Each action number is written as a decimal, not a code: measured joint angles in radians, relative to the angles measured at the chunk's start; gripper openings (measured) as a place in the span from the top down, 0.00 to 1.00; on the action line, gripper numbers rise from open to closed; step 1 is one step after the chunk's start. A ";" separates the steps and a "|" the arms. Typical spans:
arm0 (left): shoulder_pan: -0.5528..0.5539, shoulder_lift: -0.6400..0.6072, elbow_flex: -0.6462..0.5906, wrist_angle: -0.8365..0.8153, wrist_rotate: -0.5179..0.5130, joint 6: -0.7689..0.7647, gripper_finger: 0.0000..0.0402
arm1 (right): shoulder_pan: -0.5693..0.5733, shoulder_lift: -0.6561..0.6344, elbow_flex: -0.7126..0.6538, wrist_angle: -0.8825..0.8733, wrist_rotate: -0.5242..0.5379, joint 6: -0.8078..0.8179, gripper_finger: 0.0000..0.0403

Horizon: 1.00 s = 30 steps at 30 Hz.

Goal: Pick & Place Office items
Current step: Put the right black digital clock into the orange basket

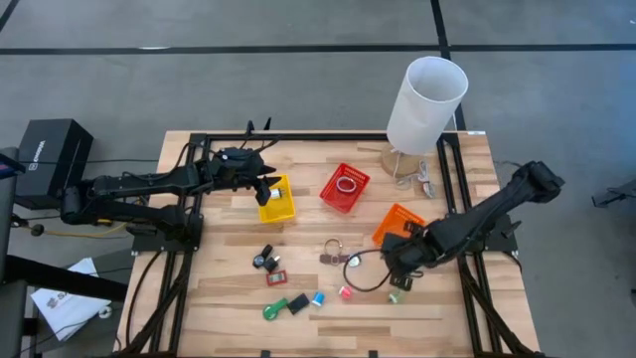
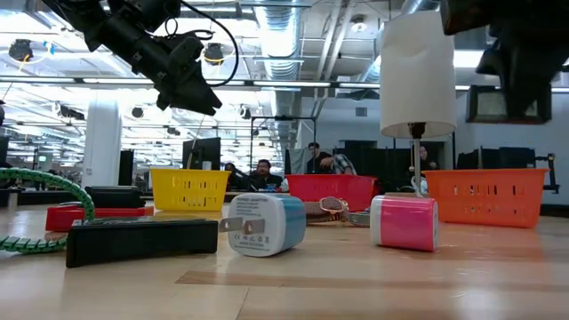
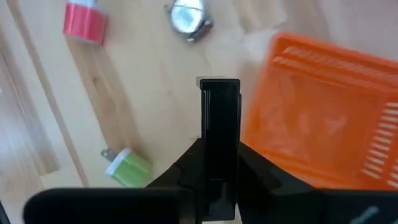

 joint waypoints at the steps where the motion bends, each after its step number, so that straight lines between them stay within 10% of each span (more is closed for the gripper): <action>1: 0.000 0.000 0.000 0.000 0.000 0.000 0.61 | -0.010 -0.014 0.000 -0.006 0.003 0.000 0.85; 30: 0.000 0.000 0.000 0.010 0.000 0.000 0.61 | -0.450 -0.060 -0.141 -0.085 0.047 -0.342 0.86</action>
